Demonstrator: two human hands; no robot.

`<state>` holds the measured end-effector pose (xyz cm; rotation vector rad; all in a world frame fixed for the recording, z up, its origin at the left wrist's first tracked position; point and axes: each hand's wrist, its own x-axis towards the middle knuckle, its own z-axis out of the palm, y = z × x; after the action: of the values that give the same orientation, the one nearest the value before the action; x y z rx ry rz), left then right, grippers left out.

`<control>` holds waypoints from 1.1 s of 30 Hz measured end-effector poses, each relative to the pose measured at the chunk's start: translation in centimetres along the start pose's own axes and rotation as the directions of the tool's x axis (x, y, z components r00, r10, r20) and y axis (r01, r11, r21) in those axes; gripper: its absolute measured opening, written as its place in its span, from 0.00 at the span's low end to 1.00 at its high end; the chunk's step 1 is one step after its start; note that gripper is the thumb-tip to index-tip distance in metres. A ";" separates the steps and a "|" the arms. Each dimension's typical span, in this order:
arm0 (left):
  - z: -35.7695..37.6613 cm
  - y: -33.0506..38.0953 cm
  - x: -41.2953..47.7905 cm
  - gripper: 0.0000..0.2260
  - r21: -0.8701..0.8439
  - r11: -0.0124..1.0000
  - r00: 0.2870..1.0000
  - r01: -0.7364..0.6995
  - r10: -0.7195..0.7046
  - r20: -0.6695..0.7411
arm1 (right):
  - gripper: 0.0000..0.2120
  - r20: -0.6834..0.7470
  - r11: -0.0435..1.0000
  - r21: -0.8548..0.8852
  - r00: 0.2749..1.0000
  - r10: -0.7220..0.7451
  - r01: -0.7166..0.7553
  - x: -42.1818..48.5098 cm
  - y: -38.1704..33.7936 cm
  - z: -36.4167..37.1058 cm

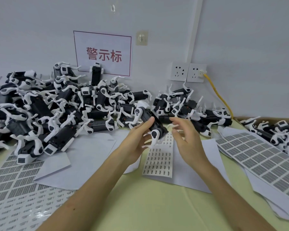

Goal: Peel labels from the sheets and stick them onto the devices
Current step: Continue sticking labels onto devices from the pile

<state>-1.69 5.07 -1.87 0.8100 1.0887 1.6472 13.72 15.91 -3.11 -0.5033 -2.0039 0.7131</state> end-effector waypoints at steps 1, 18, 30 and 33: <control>-0.2 0.0 0.1 0.14 -0.029 1.000 1.000 0.006 -0.007 -0.012 | 0.14 -0.041 0.997 -0.041 0.997 0.063 -0.064 0.1 0.4 -0.2; -0.6 0.6 -0.2 0.18 -0.057 0.998 0.998 -0.002 -0.002 -0.067 | 0.14 -0.009 0.954 0.030 0.954 0.299 -0.299 0.5 0.8 -1.4; 0.2 -1.0 0.4 0.28 0.145 0.984 0.985 0.101 -0.119 0.121 | 0.09 -0.069 0.958 0.048 0.956 0.286 -0.283 0.5 0.9 -1.3; 0.3 -1.2 0.4 0.26 0.176 0.982 0.990 0.067 -0.086 0.107 | 0.07 -0.078 0.961 0.032 0.958 0.277 -0.275 0.3 0.9 -1.0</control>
<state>-1.15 5.72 -2.83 0.9508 1.1780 1.4388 14.49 17.07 -3.10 -0.7985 -1.8668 0.8672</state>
